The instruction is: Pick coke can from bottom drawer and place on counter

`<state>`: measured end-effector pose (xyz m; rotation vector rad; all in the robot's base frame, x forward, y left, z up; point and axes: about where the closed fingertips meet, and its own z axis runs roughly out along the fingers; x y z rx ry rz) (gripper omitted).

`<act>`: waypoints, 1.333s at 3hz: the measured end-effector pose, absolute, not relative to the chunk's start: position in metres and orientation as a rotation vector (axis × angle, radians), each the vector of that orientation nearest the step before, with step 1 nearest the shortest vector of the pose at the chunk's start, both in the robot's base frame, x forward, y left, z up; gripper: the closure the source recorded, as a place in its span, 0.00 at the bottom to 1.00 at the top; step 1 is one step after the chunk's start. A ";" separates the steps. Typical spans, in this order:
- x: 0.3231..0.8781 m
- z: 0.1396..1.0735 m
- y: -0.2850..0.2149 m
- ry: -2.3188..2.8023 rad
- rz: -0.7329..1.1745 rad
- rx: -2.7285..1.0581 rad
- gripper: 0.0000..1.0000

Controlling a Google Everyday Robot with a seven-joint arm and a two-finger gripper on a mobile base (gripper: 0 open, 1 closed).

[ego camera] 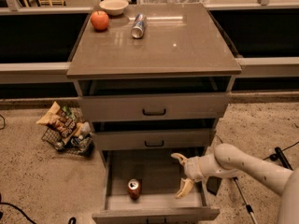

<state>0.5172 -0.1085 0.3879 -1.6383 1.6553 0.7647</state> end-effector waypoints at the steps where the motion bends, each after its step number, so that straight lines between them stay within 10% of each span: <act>1: 0.524 0.347 -0.091 1.668 0.807 -1.632 0.00; 4: 0.537 0.302 -0.058 1.655 0.833 -1.628 0.00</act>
Offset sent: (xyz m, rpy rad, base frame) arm 0.0065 0.0143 -0.0354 0.0068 0.0274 0.0054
